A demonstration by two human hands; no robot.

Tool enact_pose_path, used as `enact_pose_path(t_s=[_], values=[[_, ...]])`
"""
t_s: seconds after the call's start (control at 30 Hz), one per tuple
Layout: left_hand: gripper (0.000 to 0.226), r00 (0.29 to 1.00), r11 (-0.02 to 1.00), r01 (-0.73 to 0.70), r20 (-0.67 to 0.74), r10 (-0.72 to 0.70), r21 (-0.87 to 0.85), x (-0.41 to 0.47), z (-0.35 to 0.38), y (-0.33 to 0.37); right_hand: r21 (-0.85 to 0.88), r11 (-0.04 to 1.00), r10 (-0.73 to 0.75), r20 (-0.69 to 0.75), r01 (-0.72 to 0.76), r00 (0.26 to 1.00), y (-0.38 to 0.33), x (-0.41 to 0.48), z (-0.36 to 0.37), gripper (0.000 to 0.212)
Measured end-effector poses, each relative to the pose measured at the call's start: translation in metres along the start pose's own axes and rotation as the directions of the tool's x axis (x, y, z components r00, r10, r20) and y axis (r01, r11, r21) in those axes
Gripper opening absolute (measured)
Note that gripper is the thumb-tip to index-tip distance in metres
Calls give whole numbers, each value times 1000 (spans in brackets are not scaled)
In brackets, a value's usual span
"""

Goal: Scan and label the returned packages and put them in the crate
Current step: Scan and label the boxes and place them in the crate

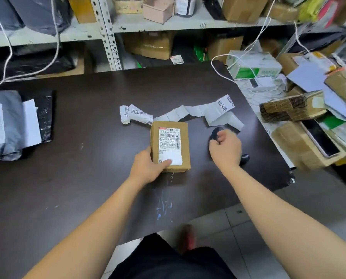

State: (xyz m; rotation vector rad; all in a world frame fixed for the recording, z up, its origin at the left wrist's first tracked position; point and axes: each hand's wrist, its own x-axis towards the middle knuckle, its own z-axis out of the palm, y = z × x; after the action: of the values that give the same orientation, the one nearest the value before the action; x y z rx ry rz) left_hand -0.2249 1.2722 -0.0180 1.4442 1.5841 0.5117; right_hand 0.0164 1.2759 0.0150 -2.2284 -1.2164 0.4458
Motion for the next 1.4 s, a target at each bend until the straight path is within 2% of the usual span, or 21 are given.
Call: enact_pose_path(t_s=[0.03,0.1,0.13,0.23,0.4,0.47,0.6,0.67,0.73,0.8,0.9,1.07,1.2,1.4], values=[[65,1000,1000,6,-6,-6,2,-1,1,1,-131,991,30,15,-27,999,8,8,-3,34],[63,1000,1000,16,-15,-16,13,-2,3,2,-380,920,162,143,-97,976,21,19,-7,59],[63,1000,1000,21,-18,-20,19,-2,4,3,-467,879,211,209,-92,955,26,23,-7,65],[64,998,998,50,-34,-49,29,0,3,4,-591,805,174,322,54,931,37,32,-4,56],[70,995,996,80,-60,-78,38,3,6,7,-594,791,118,377,142,918,37,42,-5,39],[70,995,997,78,-67,-77,27,4,8,8,-527,833,78,410,167,909,34,43,-6,32],[70,994,996,87,-66,-85,23,6,9,8,-154,982,-35,412,108,910,9,38,-12,7],[69,994,996,85,-77,-83,17,6,10,8,33,999,-33,407,21,913,-10,31,-16,11],[70,993,997,81,-84,-80,8,5,11,8,116,993,-42,419,-8,907,-27,26,-23,22],[69,993,997,81,-82,-80,9,6,10,8,116,990,-124,467,78,876,-37,24,-32,28],[67,993,996,88,-77,-86,23,8,9,9,9,965,-230,512,263,828,-42,24,-49,29],[68,994,995,95,-65,-94,14,7,8,10,-198,871,-290,530,449,797,-36,29,-74,21],[70,994,996,89,-59,-88,13,6,7,11,-294,806,-328,499,513,802,-33,32,-88,21],[72,993,995,102,-60,-102,12,5,8,12,-199,846,-362,465,494,808,-28,31,-97,21]])
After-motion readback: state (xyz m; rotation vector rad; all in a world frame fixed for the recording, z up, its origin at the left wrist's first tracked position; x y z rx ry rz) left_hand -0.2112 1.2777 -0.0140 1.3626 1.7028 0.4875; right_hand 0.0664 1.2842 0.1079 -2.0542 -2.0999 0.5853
